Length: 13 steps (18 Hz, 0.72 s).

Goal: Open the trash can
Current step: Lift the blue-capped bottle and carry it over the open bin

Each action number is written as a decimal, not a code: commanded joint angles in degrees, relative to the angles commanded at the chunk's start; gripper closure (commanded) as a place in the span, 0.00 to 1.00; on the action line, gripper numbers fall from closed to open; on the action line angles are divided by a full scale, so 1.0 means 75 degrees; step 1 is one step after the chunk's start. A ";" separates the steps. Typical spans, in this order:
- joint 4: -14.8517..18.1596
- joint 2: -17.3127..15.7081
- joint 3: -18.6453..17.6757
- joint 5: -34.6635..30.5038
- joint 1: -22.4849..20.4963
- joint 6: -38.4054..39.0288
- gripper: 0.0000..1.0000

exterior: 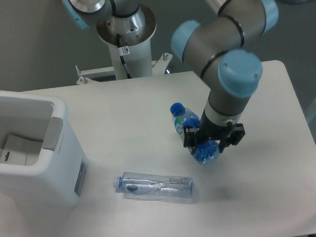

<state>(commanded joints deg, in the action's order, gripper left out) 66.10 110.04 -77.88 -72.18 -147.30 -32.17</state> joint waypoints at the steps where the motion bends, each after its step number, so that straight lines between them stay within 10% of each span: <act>1: -0.0059 -0.0059 0.0059 0.0270 0.0012 -0.0012 0.24; 13: -0.0751 -0.0995 0.0352 0.2427 0.0152 -0.0012 0.24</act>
<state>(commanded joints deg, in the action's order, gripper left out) 60.47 102.58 -75.23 -53.98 -146.16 -32.26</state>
